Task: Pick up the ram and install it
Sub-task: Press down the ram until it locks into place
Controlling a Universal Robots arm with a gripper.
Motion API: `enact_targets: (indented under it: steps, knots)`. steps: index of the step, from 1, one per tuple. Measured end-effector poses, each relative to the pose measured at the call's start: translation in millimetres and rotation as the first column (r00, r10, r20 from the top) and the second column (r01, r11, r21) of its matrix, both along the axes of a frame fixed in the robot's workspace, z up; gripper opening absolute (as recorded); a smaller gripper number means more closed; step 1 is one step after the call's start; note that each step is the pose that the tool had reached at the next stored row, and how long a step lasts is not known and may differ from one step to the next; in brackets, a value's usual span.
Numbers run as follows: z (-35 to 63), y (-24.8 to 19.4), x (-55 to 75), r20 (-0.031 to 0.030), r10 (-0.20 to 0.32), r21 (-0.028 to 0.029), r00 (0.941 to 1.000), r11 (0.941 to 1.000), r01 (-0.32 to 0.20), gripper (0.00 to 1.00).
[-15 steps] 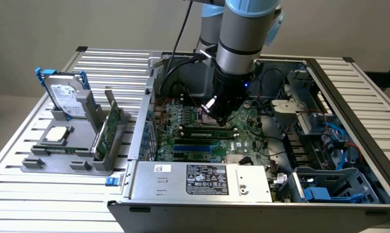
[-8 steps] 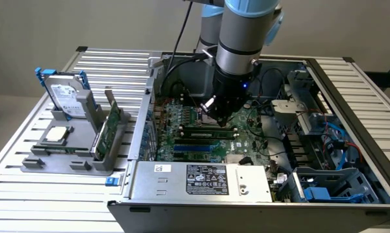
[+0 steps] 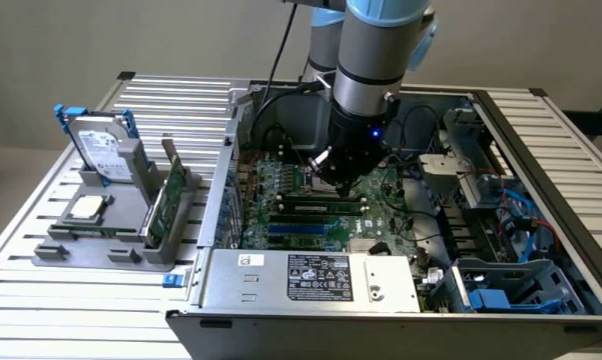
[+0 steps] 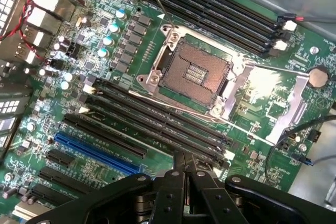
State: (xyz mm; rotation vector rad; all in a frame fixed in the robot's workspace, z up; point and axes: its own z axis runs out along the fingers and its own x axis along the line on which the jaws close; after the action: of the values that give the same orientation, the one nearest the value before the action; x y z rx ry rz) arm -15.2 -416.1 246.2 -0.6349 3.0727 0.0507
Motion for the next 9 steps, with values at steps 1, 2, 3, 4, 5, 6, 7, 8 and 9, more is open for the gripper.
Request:
enact_targets:
  steps: [1, 2, 3, 4, 5, 6, 7, 8, 9]
  knots:
    - [-0.1, 0.0, 0.0, 0.0000, -0.013, -0.0008, 0.9999, 0.9999, 0.013, 0.11]
    - [-0.3, 0.0, 0.0, 0.0001, -0.027, -0.0013, 0.9996, 0.9996, 0.027, 0.11]
    - [-0.4, 0.0, 0.0, 0.0001, -0.040, -0.0019, 0.9992, 0.9992, 0.040, 0.11]
    - [-0.5, 0.0, 0.0, 0.0001, -0.055, -0.0025, 0.9985, 0.9985, 0.055, 0.11]
    - [-0.6, 0.0, 0.0, 0.0001, -0.069, -0.0030, 0.9976, 0.9976, 0.069, 0.11]
    - [-0.8, 0.0, 0.0, 0.0001, -0.084, -0.0035, 0.9965, 0.9965, 0.084, 0.11]
    - [-0.9, 0.0, 0.0, 0.0002, -0.100, -0.0034, 0.9950, 0.9950, 0.100, 0.11]
    - [-1.1, 0.0, 0.0, 0.0002, -0.118, -0.0035, 0.9931, 0.9930, 0.118, 0.11]
    - [-1.3, 0.0, 0.0, 0.0002, -0.136, -0.0035, 0.9907, 0.9907, 0.136, 0.11]
